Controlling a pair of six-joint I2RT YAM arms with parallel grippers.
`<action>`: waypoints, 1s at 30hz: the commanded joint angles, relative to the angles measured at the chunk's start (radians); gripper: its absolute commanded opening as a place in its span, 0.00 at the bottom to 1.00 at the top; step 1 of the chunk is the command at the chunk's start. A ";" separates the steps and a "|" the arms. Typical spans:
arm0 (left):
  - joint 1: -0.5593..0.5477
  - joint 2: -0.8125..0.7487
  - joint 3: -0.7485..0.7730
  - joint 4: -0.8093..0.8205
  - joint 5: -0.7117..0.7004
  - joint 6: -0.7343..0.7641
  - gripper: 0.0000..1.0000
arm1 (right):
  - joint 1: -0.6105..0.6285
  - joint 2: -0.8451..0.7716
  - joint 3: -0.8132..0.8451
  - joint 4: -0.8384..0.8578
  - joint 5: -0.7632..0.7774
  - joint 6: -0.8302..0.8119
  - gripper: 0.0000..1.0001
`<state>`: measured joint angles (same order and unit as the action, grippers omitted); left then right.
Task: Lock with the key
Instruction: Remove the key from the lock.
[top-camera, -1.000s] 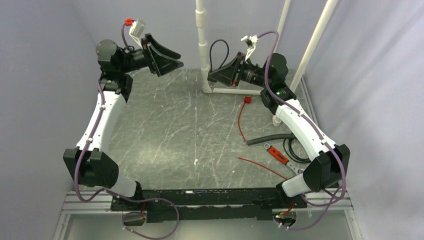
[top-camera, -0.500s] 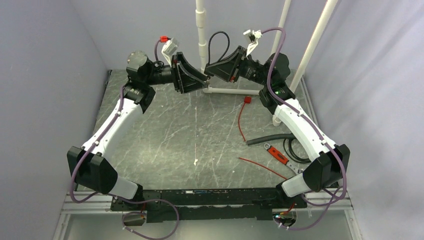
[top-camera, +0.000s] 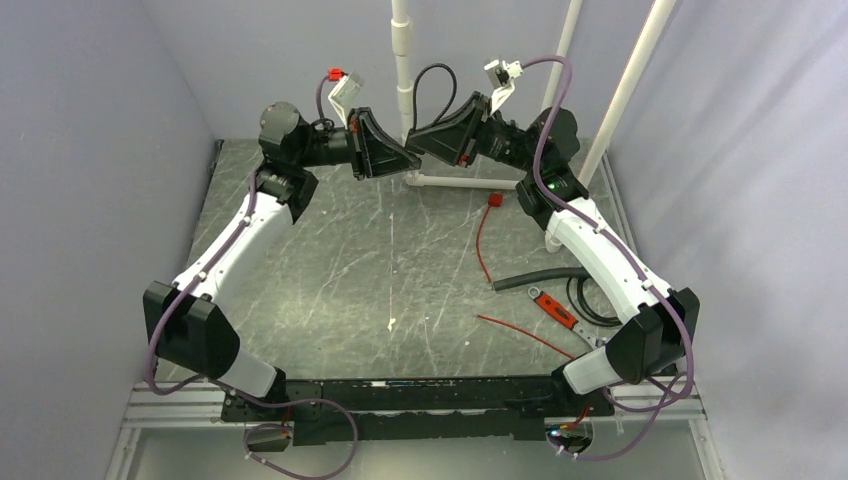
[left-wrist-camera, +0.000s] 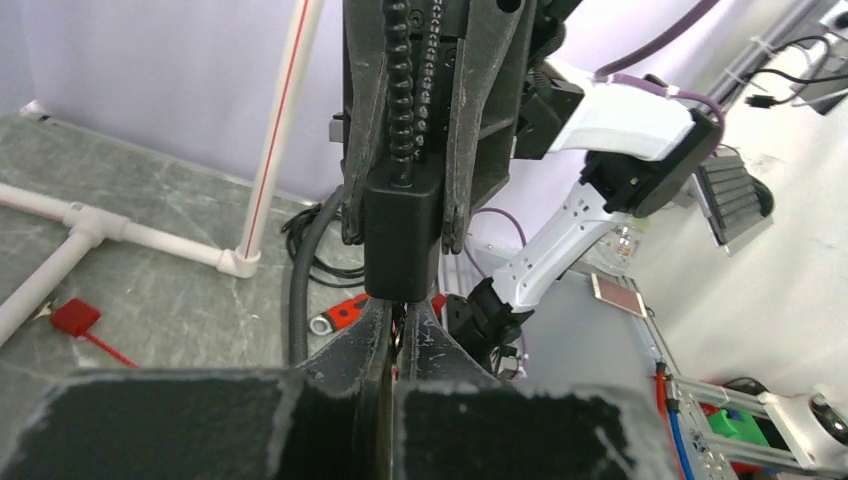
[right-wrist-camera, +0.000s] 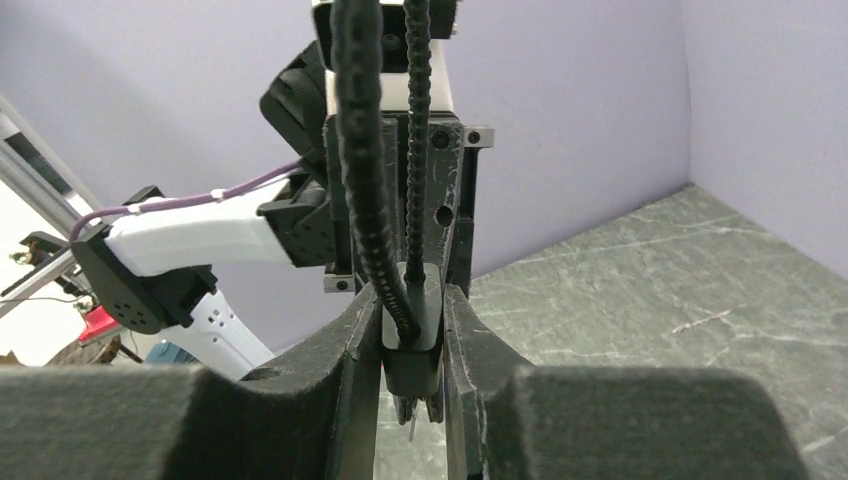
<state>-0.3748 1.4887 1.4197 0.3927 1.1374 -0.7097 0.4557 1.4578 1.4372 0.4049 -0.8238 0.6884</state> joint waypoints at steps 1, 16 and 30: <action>-0.003 0.024 -0.002 0.333 0.118 -0.283 0.00 | 0.000 -0.017 0.031 0.162 -0.063 0.052 0.00; -0.043 -0.132 -0.059 -0.225 -0.277 0.124 0.00 | -0.003 -0.069 0.027 -0.068 0.231 -0.128 0.00; -0.091 -0.087 -0.127 0.072 0.065 -0.103 0.00 | -0.064 -0.034 0.039 0.239 0.006 0.121 0.00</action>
<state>-0.4580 1.3499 1.3231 0.2314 0.8410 -0.5388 0.4519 1.4231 1.4151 0.3435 -0.7620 0.7010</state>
